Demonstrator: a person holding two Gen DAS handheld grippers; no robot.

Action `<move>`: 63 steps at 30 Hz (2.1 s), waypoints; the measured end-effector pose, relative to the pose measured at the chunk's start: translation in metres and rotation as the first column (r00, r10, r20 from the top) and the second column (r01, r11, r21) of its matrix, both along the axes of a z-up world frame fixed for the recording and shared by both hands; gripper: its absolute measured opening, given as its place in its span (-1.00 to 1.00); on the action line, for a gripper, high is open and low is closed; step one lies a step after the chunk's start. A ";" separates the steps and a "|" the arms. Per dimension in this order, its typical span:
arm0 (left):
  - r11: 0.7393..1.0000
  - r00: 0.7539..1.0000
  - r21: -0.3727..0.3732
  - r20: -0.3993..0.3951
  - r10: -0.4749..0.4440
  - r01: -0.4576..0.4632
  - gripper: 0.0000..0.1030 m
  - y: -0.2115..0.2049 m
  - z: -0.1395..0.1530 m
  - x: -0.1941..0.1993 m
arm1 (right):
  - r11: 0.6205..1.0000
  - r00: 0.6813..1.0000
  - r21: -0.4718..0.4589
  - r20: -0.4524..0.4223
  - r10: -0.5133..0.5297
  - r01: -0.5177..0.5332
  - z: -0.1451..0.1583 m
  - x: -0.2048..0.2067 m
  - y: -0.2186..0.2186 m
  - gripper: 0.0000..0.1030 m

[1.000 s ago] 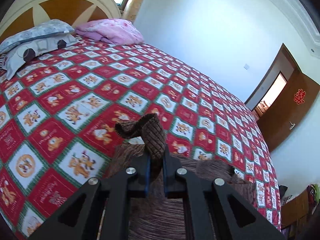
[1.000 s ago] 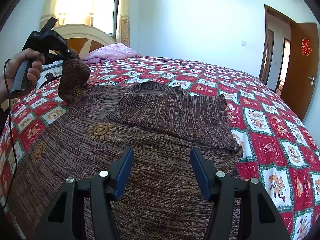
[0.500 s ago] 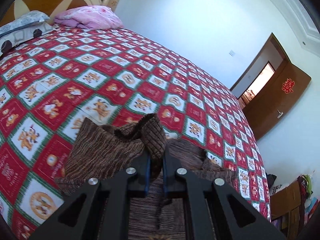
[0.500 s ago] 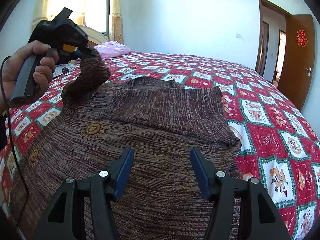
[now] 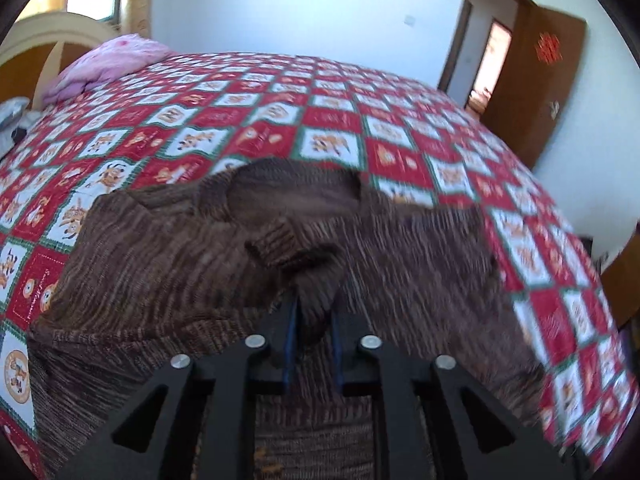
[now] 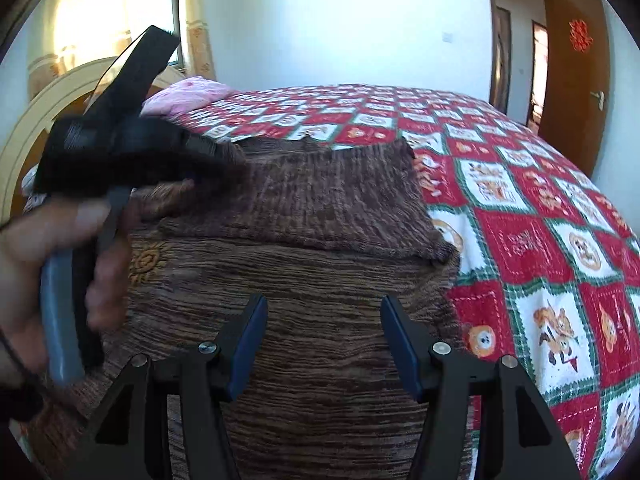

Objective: Fold small clothes

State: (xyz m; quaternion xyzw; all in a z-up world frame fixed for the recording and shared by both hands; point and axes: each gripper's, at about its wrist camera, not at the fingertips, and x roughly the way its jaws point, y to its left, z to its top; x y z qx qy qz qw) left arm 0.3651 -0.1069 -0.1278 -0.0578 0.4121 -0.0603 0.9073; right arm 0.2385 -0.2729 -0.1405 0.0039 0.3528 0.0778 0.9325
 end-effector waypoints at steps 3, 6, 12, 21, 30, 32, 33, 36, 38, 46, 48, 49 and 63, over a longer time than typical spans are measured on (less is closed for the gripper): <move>0.998 0.998 0.016 0.039 -0.058 0.057 -0.29 0.005 0.006 -0.022 | 1.000 1.000 0.015 -0.013 -0.024 0.024 -0.001 0.003 -0.008 0.16; 0.995 0.989 0.092 0.139 -0.055 0.043 0.38 0.026 0.020 -0.044 | 0.999 0.999 0.025 -0.025 -0.034 0.034 -0.003 0.005 -0.010 0.17; 0.917 0.969 0.334 0.186 0.163 -0.218 0.50 0.114 0.020 -0.013 | 1.000 1.000 -0.018 -0.013 -0.017 0.017 -0.007 0.005 -0.002 0.17; 0.938 0.993 0.326 0.014 0.121 -0.119 0.53 0.150 -0.028 -0.008 | 0.991 0.996 0.101 -0.008 0.084 -0.083 0.019 0.006 0.010 0.17; 0.950 0.993 0.289 0.061 0.105 -0.118 0.60 0.154 -0.030 -0.019 | 0.981 0.989 0.140 -0.048 0.143 -0.135 0.059 0.108 0.080 0.16; 0.956 0.992 0.269 0.066 0.103 -0.117 0.62 0.156 -0.031 -0.019 | 0.980 0.983 0.147 -0.105 0.147 -0.131 0.047 0.140 0.096 0.16; 0.958 0.992 0.261 0.066 0.104 -0.118 0.66 0.157 -0.031 -0.020 | 0.978 0.980 0.160 -0.132 0.152 -0.131 0.042 0.150 0.099 0.14; 0.971 0.991 0.204 0.058 0.117 -0.127 0.78 0.166 -0.032 -0.020 | 0.974 0.960 0.180 -0.217 0.177 -0.139 0.021 0.172 0.107 -0.09; 0.981 0.990 0.137 0.050 0.130 -0.136 0.79 0.176 -0.033 -0.021 | 0.974 0.944 0.156 -0.261 0.200 -0.164 0.011 0.168 0.108 -0.18; 0.968 0.980 -0.179 0.068 0.189 -0.175 0.79 0.219 -0.035 -0.032 | 0.935 0.903 -0.123 -0.325 0.280 -0.334 0.002 0.082 0.107 -0.19; 0.970 0.980 -0.168 0.069 0.189 -0.175 0.79 0.218 -0.035 -0.031 | 0.939 0.910 -0.128 -0.317 0.267 -0.320 0.007 0.072 0.101 -0.19; 0.973 0.979 -0.150 0.072 0.189 -0.177 0.79 0.215 -0.034 -0.031 | 0.945 0.916 -0.108 -0.302 0.264 -0.307 0.012 0.071 0.099 -0.19; 0.988 0.993 0.113 0.060 0.100 -0.107 0.92 0.181 -0.036 -0.036 | 0.957 0.909 0.084 -0.300 0.288 -0.276 0.003 0.111 0.113 -0.19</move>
